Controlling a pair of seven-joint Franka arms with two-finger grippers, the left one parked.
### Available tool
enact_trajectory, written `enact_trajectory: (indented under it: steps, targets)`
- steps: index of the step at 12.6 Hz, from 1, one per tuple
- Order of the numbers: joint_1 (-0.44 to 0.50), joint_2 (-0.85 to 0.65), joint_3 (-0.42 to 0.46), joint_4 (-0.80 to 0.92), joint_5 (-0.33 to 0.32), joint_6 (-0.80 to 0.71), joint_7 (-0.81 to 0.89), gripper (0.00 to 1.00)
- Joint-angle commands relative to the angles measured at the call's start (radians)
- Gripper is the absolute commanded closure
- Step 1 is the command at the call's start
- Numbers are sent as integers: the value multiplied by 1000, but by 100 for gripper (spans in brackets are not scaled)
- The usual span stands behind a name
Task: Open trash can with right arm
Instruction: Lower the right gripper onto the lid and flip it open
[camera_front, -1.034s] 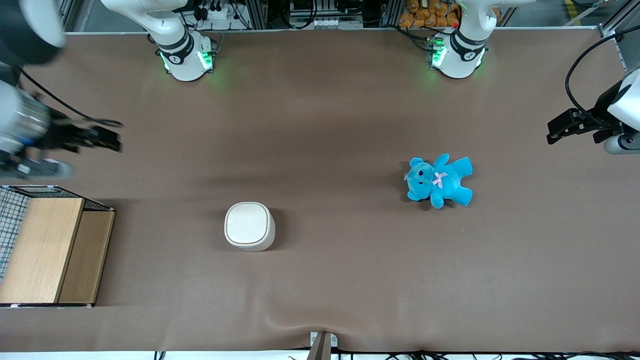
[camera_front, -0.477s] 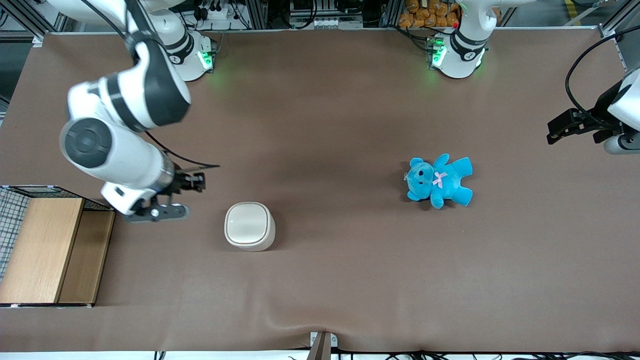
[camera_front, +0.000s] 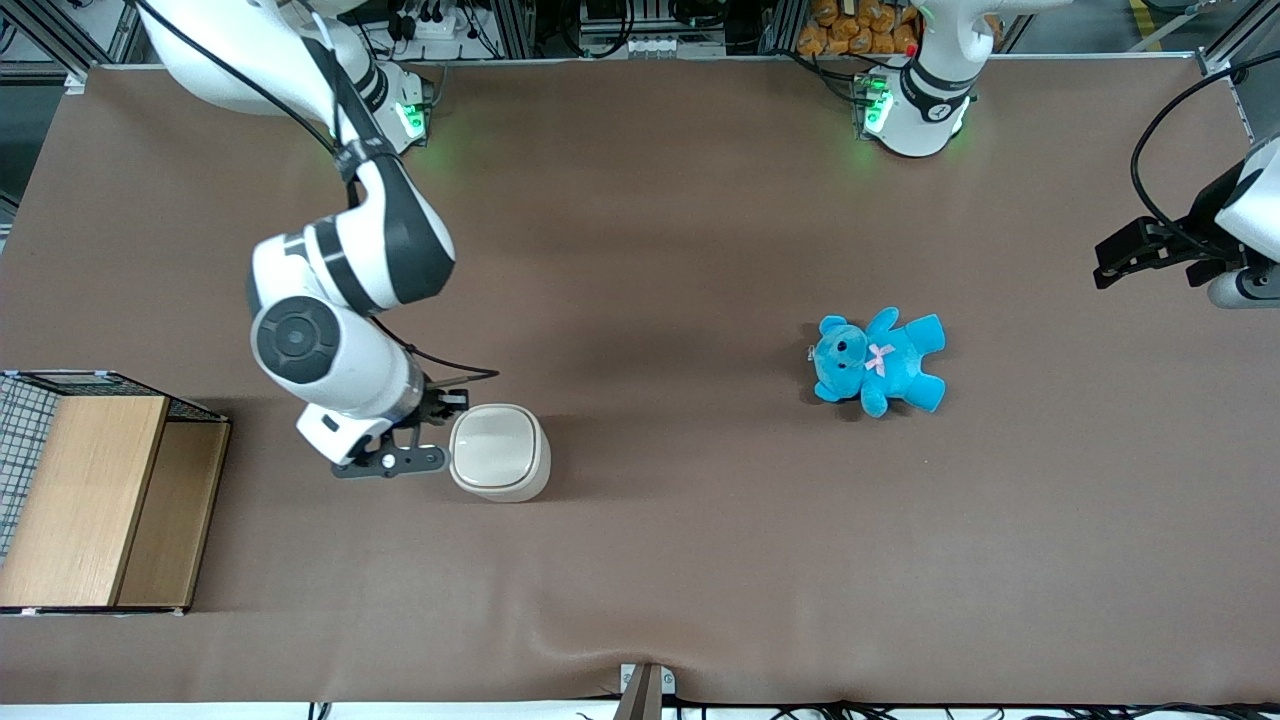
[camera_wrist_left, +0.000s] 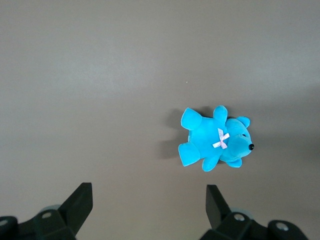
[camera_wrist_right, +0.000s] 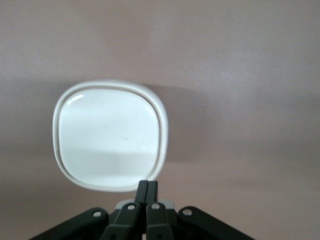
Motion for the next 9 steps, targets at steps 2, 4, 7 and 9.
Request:
enact_trajectory:
  steps: [2,4,7,9]
  targets:
    - [9,64,-7,35,6,46,39,100]
    - [18,77,-7,35,5,53,53,100]
    - [24,97,-7,33,6,76,53,100]
    - [27,114,-7,30,6,109,53,100]
